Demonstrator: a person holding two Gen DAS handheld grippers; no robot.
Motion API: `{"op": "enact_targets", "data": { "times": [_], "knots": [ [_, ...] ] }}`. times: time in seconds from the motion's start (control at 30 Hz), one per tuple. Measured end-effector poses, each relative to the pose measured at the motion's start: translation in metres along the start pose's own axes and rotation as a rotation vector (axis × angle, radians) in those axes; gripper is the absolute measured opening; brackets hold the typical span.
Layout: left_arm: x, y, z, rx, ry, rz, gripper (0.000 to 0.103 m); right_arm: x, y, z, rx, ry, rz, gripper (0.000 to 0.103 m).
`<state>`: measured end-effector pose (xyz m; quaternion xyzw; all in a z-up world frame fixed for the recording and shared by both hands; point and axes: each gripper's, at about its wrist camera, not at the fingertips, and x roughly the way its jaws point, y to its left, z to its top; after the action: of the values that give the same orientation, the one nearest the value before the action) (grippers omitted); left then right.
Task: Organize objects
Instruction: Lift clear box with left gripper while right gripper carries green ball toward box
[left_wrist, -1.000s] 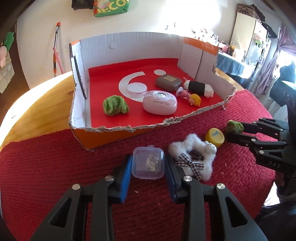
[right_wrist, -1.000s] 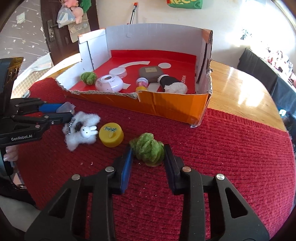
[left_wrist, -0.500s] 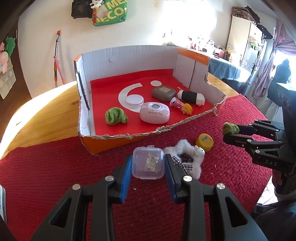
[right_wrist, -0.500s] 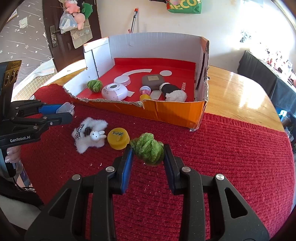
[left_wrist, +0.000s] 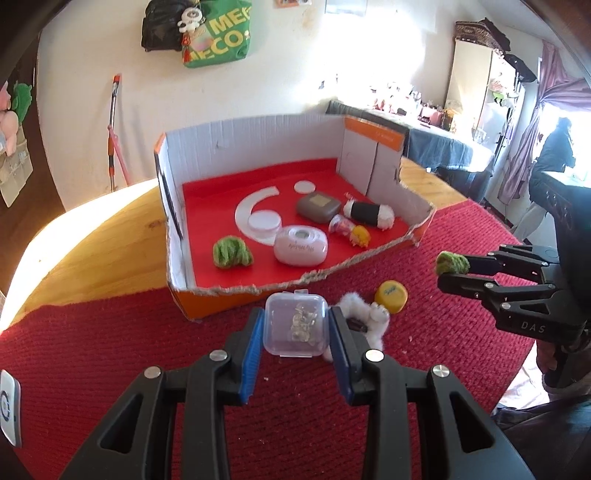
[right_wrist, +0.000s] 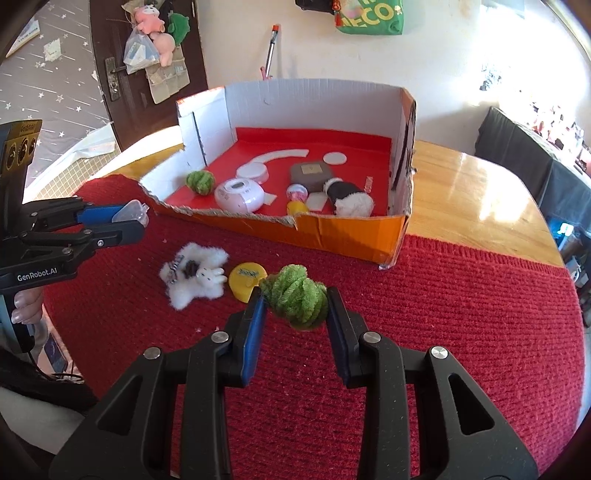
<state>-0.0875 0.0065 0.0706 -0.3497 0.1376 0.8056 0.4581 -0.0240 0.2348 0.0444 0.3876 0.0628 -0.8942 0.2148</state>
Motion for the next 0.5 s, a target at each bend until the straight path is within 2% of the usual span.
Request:
{"op": "enact_targets", "data": {
  "times": [0.2,0.3,0.5],
  "knots": [
    [-0.007,0.005,0.021,0.02,-0.021,0.023,0.036,-0.02,0.002,0.016,-0.026,-0.053,-0.004,0.031],
    [-0.004,0.009,0.036,0.037,-0.018,0.033,0.036,-0.028,0.003,0.033,-0.064,-0.08,-0.041,0.031],
    [0.019,0.018,0.078,0.081,0.059,0.06,0.036,-0.027,0.01,0.079,-0.161,-0.084,-0.113,0.031]
  ]
}}
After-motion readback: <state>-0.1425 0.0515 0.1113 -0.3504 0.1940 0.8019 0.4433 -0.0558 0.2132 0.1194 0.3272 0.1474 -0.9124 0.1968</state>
